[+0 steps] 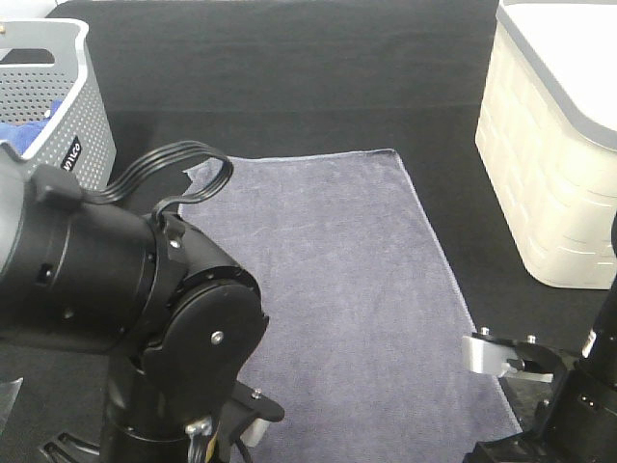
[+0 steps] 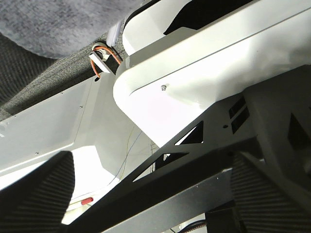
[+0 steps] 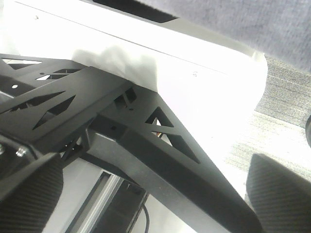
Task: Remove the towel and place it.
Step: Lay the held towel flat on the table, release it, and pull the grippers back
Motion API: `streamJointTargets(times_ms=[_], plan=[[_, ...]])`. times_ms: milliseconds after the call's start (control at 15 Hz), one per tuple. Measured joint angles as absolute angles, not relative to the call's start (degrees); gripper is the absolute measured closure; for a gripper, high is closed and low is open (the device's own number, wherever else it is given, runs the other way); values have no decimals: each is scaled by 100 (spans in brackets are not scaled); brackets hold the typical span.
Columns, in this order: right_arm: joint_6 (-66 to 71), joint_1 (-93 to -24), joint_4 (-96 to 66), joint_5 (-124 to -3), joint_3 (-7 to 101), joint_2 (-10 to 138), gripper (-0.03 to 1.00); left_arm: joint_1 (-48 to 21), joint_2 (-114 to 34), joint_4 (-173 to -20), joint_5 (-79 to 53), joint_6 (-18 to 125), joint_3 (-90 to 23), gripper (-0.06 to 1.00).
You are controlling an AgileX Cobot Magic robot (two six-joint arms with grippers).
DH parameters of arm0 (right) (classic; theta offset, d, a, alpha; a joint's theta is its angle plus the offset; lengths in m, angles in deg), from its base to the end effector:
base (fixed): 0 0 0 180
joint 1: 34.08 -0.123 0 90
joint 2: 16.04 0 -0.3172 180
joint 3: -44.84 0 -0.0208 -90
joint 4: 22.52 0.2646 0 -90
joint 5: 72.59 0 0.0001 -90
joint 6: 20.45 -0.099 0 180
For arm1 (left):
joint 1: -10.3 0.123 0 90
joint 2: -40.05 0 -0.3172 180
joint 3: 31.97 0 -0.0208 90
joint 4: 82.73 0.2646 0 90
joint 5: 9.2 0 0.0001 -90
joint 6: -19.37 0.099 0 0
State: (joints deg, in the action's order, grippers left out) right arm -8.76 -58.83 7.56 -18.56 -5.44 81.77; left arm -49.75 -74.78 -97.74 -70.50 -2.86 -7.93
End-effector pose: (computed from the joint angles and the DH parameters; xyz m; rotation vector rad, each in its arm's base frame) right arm 0.1398 0.1087 0.1377 0.3235 -2.6766 -0.4314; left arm 0.1257 -0.2633 0.1343 -0.6687 -2.6587 -0.1051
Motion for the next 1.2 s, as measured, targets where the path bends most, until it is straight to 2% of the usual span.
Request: streamJointTargets(times_ms=[200,533,867,1000,1200], plan=[[-876,-5883,727,-1851,-544,7673,0,-4975,-7478,-9608,-7446,-51,-1051,12],[-876,-5883,521,-2269,-452,6601,0,-4975,-7478,-8891,-7790,287,-2185,12],[-1140,-5883,-276,-2223,550,6406,0,-4901,-7478,-7797,-7812,298,-3016,12],[-1501,-5883,-952,-2212,1089,6418,1,-4563,-7478,-7339,-7818,149,-3256,12],[-1833,-5883,-1611,-2212,1908,6722,9,-3703,-7478,-6926,-7744,52,-3658,12]])
